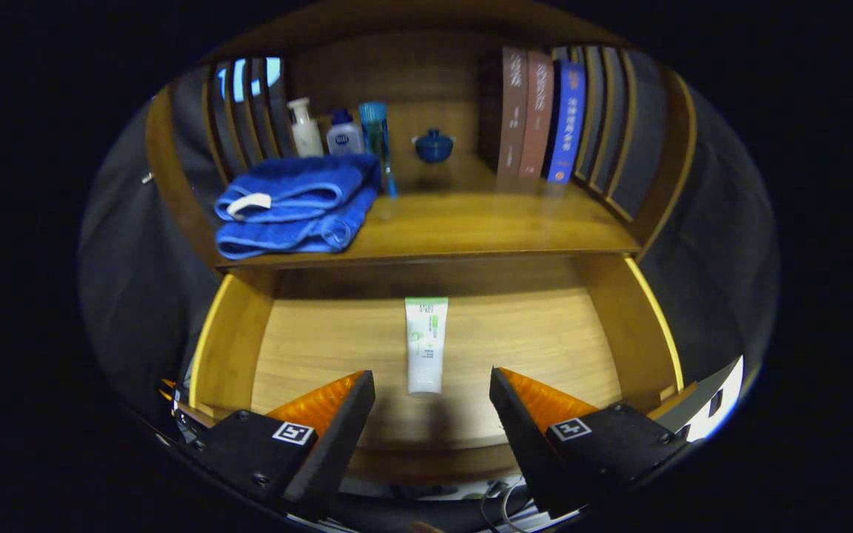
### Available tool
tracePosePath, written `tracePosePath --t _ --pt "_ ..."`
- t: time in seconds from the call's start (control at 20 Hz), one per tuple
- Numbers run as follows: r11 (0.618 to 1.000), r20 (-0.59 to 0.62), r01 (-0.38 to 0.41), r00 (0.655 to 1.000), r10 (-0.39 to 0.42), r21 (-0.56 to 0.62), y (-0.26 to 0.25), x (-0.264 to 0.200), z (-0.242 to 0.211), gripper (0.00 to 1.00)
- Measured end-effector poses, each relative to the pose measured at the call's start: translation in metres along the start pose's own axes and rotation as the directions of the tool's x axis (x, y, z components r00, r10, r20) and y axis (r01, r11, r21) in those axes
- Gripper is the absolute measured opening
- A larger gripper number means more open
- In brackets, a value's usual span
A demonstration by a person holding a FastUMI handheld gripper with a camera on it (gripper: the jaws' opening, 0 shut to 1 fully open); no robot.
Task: Pull open the drawer, take out the items inside it, and place them on the countertop above the cabinet.
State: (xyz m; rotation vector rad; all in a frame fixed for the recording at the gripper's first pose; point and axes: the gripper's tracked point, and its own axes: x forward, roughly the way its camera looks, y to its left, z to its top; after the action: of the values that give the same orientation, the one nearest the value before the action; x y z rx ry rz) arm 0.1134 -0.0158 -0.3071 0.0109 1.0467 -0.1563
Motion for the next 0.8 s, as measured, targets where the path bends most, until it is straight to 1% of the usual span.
tracePosePath --t 0.15,0.3,0.5,0.6,0.65,0.7,0.75,0.8 --pt "1.000 -0.117 -0.008 0.993 0.006 -0.016 0.006 0.036 -0.006 0.99" --pt "1.000 -0.230 -0.008 0.973 0.010 0.010 0.003 0.063 -0.022 0.99" --pt "1.000 -0.310 0.018 0.951 -0.021 -0.010 0.001 0.085 -0.037 0.97" --pt "1.000 -0.342 0.018 0.939 -0.021 -0.012 0.001 0.090 -0.046 0.97" --pt "1.000 -0.356 0.018 0.934 -0.021 -0.012 0.000 0.092 -0.048 0.93" --pt "1.000 -0.366 0.019 0.930 -0.022 -0.012 0.000 0.090 -0.049 0.83" --pt "1.000 -0.354 0.015 0.935 -0.018 -0.011 0.001 0.091 -0.046 0.73" --pt "1.000 -0.359 0.007 0.933 -0.013 -0.016 0.002 0.094 -0.054 0.62"
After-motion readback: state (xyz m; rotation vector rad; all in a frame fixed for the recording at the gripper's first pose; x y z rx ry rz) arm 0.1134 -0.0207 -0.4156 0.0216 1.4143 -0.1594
